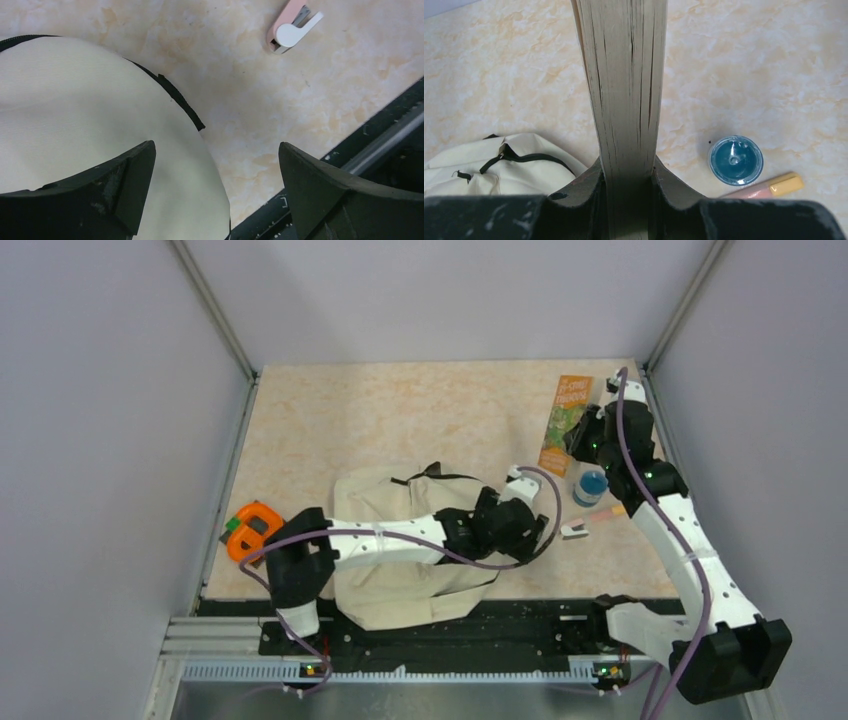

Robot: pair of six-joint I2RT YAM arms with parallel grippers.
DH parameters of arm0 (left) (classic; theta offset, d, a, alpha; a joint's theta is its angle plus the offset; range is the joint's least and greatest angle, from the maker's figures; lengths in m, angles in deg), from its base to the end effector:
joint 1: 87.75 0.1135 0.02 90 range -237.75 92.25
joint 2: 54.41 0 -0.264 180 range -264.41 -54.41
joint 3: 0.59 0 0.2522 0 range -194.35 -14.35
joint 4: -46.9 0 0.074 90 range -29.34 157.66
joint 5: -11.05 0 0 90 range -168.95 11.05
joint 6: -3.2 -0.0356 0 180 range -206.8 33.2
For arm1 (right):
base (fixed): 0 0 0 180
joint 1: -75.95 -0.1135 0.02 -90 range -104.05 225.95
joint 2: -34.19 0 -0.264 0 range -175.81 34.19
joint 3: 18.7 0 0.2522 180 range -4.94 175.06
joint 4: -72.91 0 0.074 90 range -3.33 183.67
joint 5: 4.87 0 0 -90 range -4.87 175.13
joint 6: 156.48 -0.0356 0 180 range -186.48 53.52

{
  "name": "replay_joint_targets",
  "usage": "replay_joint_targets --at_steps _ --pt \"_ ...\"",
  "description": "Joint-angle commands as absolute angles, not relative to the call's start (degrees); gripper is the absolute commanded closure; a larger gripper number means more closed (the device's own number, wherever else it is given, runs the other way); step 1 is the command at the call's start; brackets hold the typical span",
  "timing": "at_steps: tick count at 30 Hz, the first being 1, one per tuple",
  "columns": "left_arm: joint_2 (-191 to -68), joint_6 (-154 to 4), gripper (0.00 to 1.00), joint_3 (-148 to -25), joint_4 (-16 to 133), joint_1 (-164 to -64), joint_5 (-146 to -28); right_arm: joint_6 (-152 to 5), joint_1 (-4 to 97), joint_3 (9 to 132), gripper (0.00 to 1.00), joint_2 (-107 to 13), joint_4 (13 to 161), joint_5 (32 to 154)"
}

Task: Pack the student bag
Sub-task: Place the book in the student bag.

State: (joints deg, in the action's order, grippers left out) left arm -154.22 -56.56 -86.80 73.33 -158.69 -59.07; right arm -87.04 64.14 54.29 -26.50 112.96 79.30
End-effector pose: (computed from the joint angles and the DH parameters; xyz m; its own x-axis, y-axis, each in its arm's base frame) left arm 0.1396 -0.3669 0.2452 -0.5863 0.2466 -0.7717 0.5887 0.7841 -0.1967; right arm 0.2298 0.0444 0.3465 -0.4673 0.2592 -0.8452 0.0518 0.9624 0.2665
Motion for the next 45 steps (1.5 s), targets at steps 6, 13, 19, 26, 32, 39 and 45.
replay_joint_targets --at_steps 6,13,19,26,32,39,45 --pt "-164.0 -55.2 0.07 -97.9 91.5 -160.9 -39.9 -86.2 64.0 54.5 1.0 -23.7 108.5 78.7" --pt "-163.2 -54.9 0.28 -98.0 94.6 -160.8 -34.1 -86.6 64.0 54.3 1.0 -24.3 107.7 79.6" --pt "-160.0 -53.8 0.31 -96.6 94.9 -160.7 -34.4 -86.7 64.0 54.5 1.0 -25.0 107.5 81.0" --pt "-155.7 -51.7 0.51 -94.1 96.1 -160.2 -33.7 -86.5 64.1 54.7 1.0 -25.9 107.6 83.6" --pt "-147.4 -49.0 1.0 -90.3 99.3 -159.6 -30.1 -86.5 64.0 56.0 1.0 -25.7 109.5 90.3" --pt "-120.9 -55.4 1.0 -72.5 83.3 -159.3 -33.8 -97.6 62.2 47.1 1.0 -22.6 101.4 109.7" --pt "-100.1 -58.9 1.0 -59.0 73.5 -157.3 -38.9 -109.4 52.6 38.0 1.0 -22.0 90.2 112.5"
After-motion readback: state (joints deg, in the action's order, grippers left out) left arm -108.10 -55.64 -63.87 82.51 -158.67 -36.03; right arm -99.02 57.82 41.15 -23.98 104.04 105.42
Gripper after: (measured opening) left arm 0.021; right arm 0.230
